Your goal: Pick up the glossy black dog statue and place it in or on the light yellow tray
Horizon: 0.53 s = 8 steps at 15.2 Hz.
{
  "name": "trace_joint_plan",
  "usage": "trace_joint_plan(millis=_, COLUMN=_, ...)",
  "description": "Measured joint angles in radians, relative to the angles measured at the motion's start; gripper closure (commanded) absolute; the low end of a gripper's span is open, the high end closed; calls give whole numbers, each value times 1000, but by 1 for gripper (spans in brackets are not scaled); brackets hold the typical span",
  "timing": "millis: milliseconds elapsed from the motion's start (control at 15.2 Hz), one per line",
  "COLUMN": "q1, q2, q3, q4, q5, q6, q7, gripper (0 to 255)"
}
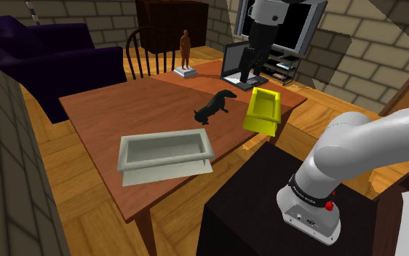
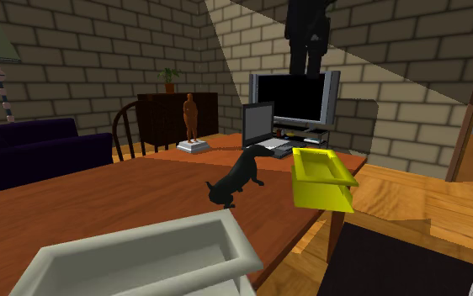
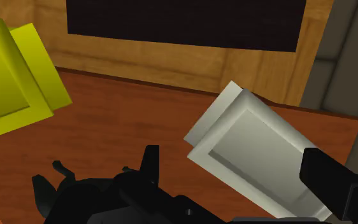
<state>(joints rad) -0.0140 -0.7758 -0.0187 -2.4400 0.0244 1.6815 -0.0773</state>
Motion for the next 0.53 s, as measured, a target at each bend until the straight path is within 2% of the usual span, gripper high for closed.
trace_joint_plan(millis=132, q1=-3, q2=11, q3=-10, q4=-1, q5=-5, q6=12, q7=-11, gripper=0)
trace_joint_plan(millis=528, q1=-25, q2=146, q3=-111, q4=-3, q5=-42, q6=147, q7=-137, gripper=0)
